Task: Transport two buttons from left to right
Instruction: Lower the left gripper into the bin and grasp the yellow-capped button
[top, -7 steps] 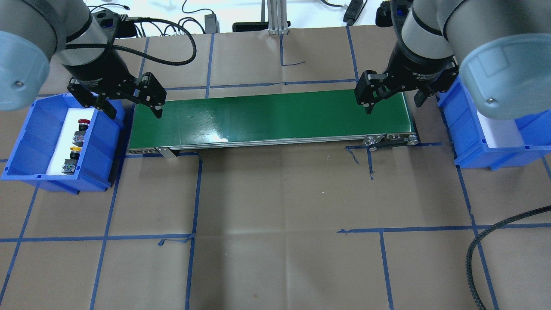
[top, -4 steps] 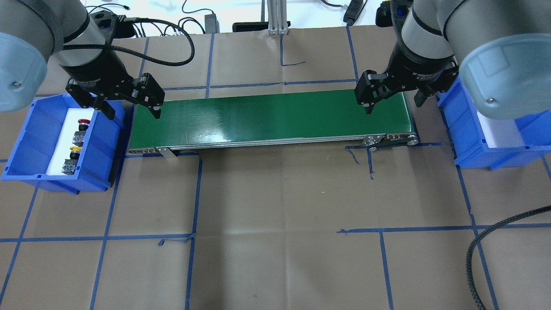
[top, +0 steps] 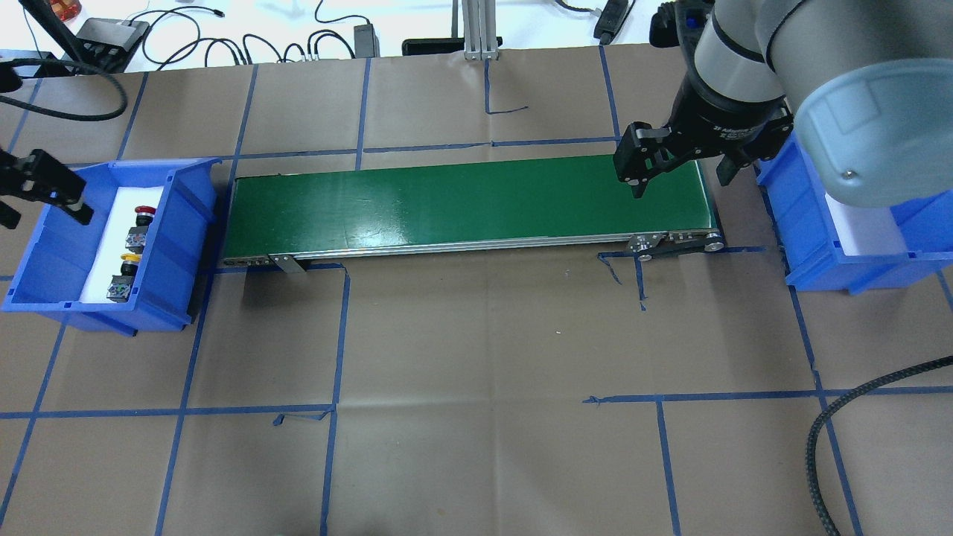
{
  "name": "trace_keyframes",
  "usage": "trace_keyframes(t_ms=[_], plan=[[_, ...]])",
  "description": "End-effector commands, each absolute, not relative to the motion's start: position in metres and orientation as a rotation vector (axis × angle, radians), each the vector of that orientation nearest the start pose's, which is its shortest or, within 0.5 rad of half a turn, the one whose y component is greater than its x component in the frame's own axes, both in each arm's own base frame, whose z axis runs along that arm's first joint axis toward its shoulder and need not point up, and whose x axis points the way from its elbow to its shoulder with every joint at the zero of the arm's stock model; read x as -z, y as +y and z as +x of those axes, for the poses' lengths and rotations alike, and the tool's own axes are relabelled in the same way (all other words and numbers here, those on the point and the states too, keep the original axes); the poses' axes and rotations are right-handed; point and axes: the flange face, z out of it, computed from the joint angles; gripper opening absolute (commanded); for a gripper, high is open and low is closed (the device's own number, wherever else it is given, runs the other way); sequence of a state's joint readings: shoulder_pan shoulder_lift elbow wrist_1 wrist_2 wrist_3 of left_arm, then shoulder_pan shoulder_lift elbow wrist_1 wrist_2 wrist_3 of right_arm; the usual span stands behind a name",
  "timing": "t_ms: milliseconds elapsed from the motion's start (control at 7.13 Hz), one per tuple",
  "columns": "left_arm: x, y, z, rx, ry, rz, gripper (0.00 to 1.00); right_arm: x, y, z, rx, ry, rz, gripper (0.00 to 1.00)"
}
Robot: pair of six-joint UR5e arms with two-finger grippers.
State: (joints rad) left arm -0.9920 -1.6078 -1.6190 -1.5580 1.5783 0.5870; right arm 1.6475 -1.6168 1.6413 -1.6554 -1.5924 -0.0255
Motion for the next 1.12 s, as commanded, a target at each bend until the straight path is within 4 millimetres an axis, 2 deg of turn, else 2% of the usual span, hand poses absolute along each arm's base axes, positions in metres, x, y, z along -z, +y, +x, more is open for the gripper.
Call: trace_keyframes(t_ms=[0,140,280,421,701,982], plan=[[-0.416,-0.478,0.245,-0.119,3.21,0.025,0.99,-0.484,-0.467,0.167,0.095,3.158,-0.161,1.0],[-0.403,-0.485,0.251,-0.101,3.201,0.019,0.99,-0.484,-0.467,0.167,0.096,3.158,-0.159,1.0],[-0.385,-0.488,0.248,-0.061,3.197,0.019,0.99,-0.485,-0.466,0.167,0.098,3.159,-0.159,1.0],[-0.362,-0.49,0.239,0.014,3.192,0.019,0.99,-0.484,-0.467,0.167,0.096,3.158,-0.159,1.0],[-0.314,-0.482,0.224,0.075,3.158,0.04,0.99,-0.484,-0.467,0.167,0.096,3.158,-0.159,1.0],[-0.271,-0.484,0.225,0.095,3.147,0.05,0.99,-0.484,-0.467,0.167,0.098,3.157,-0.159,1.0]])
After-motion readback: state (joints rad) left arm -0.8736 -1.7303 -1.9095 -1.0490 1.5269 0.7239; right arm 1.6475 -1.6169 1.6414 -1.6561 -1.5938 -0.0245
